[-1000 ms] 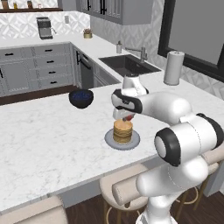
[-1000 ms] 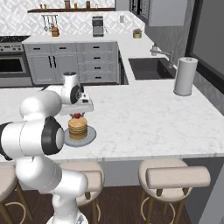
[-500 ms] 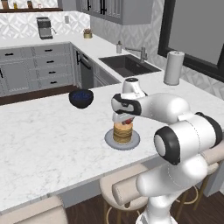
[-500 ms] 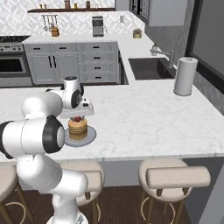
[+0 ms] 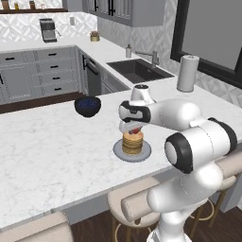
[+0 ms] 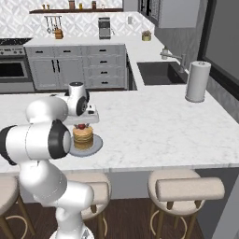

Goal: Take the strawberry from the fridge and place it on top of the pancake, located on the dining counter.

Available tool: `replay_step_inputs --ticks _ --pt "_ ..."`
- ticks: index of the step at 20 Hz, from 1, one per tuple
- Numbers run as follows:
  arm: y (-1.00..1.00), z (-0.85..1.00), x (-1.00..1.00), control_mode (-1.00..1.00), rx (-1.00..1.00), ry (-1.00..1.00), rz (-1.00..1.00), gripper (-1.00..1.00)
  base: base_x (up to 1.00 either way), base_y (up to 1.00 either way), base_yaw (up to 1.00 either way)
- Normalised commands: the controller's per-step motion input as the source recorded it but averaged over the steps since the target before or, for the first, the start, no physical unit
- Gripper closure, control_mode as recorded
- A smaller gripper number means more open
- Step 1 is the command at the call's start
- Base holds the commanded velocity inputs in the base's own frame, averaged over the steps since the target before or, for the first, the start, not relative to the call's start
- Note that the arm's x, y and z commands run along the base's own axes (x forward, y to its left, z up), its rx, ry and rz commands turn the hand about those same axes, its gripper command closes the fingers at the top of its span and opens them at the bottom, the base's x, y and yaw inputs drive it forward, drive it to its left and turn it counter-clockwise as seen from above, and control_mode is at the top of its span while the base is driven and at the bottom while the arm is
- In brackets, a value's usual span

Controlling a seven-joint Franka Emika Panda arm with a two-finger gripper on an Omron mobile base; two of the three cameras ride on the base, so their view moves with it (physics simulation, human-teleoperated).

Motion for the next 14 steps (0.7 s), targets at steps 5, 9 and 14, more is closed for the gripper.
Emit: replay_step_inputs --ticks 5,9,14 --pt "0.0 -0.3 0.02 -1.0 0.02 -0.01 0.02 1.0 0.0 0.0 0.0" --pt "0.0 -0.29 0.0 -1.0 0.01 -0.01 0.02 1.0 0.0 0.0 0.0" --pt "0.0 -0.19 0.0 -1.0 0.01 -0.01 0.01 -1.0 0.0 0.0 0.0"
